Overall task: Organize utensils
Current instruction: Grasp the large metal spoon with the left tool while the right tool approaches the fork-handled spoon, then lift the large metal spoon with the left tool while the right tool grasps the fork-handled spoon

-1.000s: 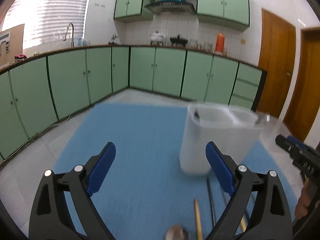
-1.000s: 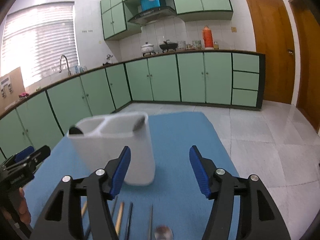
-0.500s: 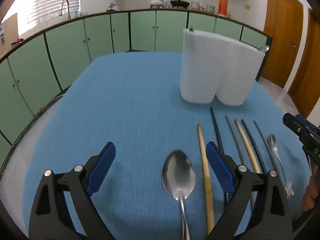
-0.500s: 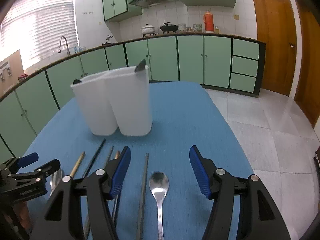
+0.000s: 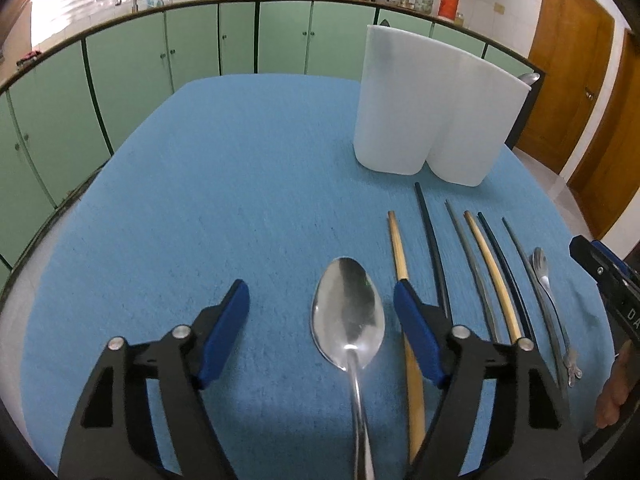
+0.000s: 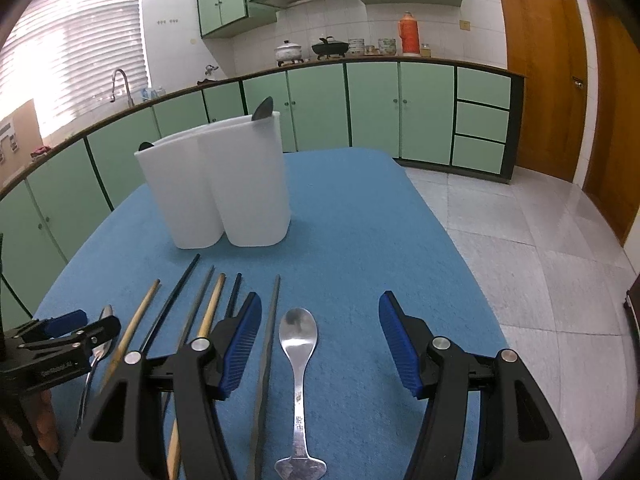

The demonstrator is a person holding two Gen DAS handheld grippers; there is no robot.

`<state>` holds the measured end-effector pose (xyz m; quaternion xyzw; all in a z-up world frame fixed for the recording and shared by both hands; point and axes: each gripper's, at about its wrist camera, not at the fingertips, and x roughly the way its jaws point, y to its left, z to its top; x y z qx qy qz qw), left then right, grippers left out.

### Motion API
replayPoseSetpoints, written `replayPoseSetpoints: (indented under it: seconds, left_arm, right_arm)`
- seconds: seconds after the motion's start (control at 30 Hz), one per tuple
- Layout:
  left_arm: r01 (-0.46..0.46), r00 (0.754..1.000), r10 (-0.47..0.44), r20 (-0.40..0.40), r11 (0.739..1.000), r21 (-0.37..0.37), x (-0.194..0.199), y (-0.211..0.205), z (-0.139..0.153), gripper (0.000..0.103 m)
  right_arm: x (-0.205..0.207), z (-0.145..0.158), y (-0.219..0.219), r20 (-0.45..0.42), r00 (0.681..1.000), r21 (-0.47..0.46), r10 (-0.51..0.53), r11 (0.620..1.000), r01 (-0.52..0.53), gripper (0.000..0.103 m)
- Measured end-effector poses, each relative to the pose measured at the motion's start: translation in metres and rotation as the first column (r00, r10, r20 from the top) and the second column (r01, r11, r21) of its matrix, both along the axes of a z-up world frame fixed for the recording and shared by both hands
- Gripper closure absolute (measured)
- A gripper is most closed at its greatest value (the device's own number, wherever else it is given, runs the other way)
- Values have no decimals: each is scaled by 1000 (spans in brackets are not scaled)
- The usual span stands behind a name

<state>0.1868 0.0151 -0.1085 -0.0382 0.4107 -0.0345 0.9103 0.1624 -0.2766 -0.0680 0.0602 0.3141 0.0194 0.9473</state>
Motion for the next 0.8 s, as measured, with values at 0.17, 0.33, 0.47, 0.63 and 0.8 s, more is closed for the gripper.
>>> replayPoseSetpoints:
  seconds: [0.17,0.33,0.47,0.63,0.8]
  left_arm:
    - [0,1000,0,2,1000,-21,2,1,0,39]
    - [16,1000,-16,1,1000,-19,4,-4,1,51]
    - [34,999,-34,1,999,-27,5,-7,1,69]
    - [56,998,-56,7,998,-24,4,-12,2,70]
    - [71,997,-71,19,997,-25,3,-14,2,70]
  right_arm:
    - [0,-1,0,-3,1000,-4,4,1000,-4,43]
    - [-1,-3,1,-6,1000,-2,2,1000,-2,43]
    - [-1,-5,1,-12,1000,-5,3,1000,-3,43]
    - [-1,-7,5,-21,999,-14,24,1000,-24,43]
    - [2,-12,10,-59,997,-30,49,998,-51,45]
